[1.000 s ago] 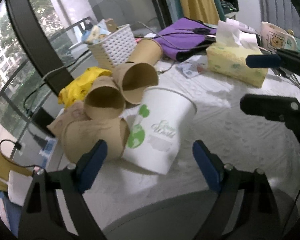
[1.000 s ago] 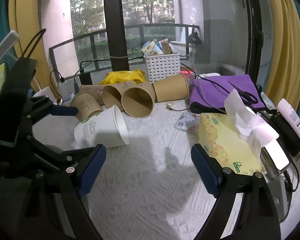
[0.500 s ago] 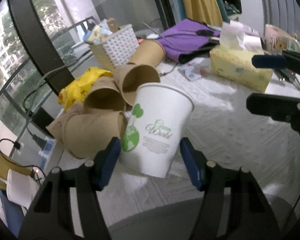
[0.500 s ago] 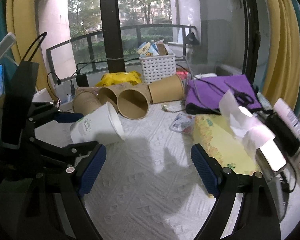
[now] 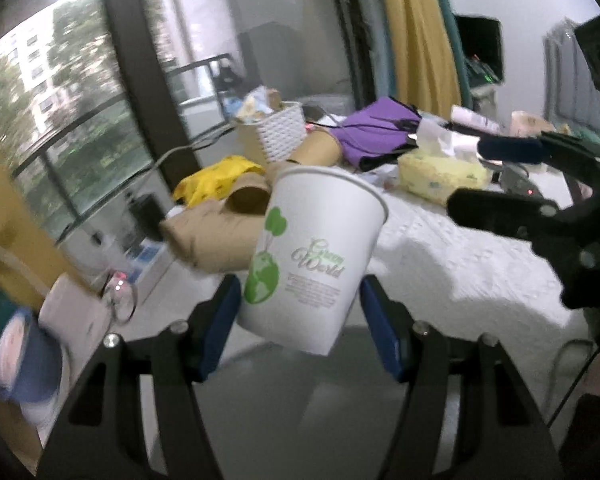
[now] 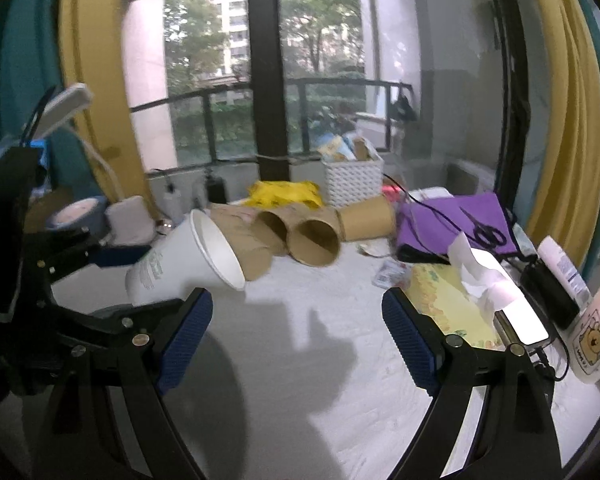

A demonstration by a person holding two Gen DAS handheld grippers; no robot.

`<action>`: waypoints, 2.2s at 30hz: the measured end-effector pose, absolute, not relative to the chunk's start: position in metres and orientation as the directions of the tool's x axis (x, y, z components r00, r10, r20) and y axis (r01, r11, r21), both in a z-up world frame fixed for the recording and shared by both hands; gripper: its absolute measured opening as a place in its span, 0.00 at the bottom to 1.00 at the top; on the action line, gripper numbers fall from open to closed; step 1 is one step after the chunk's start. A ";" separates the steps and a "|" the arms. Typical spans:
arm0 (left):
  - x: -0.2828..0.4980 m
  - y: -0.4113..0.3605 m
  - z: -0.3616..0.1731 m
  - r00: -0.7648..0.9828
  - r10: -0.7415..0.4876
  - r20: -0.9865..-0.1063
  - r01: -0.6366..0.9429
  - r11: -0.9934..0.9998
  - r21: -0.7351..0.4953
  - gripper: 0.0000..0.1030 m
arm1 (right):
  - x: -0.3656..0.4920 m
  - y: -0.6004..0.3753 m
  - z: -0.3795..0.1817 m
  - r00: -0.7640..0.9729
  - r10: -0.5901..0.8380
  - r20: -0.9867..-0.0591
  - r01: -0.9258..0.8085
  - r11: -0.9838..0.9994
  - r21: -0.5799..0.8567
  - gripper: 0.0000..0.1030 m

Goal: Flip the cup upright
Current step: 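Carry the white cup over the grey mat and rotate it upright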

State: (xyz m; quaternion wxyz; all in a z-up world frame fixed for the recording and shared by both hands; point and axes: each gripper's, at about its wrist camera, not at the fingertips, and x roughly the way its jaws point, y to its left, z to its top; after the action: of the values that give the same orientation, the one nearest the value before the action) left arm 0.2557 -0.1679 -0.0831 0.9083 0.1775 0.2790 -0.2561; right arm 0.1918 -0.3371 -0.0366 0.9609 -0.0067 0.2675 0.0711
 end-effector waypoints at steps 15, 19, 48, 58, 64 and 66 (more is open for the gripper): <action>0.132 -0.078 -0.073 0.822 -0.338 -0.458 0.378 0.926 -0.006 0.61 | 0.123 -0.264 -0.007 0.792 0.365 -0.490 -0.353 0.928 0.120 0.87; 0.097 -0.064 -0.076 0.838 -0.362 -0.408 0.374 0.926 -0.053 0.61 | 0.107 -0.244 -0.004 0.763 0.426 -0.486 -0.402 0.902 0.159 0.87; 0.018 -0.043 -0.086 0.863 -0.463 -0.202 0.451 0.887 -0.104 0.61 | 0.081 -0.195 -0.006 0.541 0.693 -0.477 -0.558 0.720 0.413 0.86; 0.019 -0.047 -0.089 0.851 -0.479 -0.214 0.466 0.878 -0.113 0.61 | 0.085 -0.199 -0.013 0.519 0.700 -0.490 -0.547 0.713 0.439 0.68; 0.019 -0.048 -0.090 0.845 -0.488 -0.221 0.471 0.873 -0.126 0.63 | 0.086 -0.199 -0.014 0.524 0.696 -0.491 -0.555 0.716 0.423 0.67; 0.022 -0.049 -0.092 0.830 -0.505 -0.238 0.485 0.863 -0.138 0.64 | 0.086 -0.200 -0.014 0.531 0.689 -0.493 -0.551 0.723 0.416 0.67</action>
State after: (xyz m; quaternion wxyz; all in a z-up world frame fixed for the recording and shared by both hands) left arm 0.0222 -0.0488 -0.0918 0.9559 -0.0356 0.1343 -0.2589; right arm 0.0859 -0.1997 -0.0137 0.8685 0.1052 0.3273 0.3571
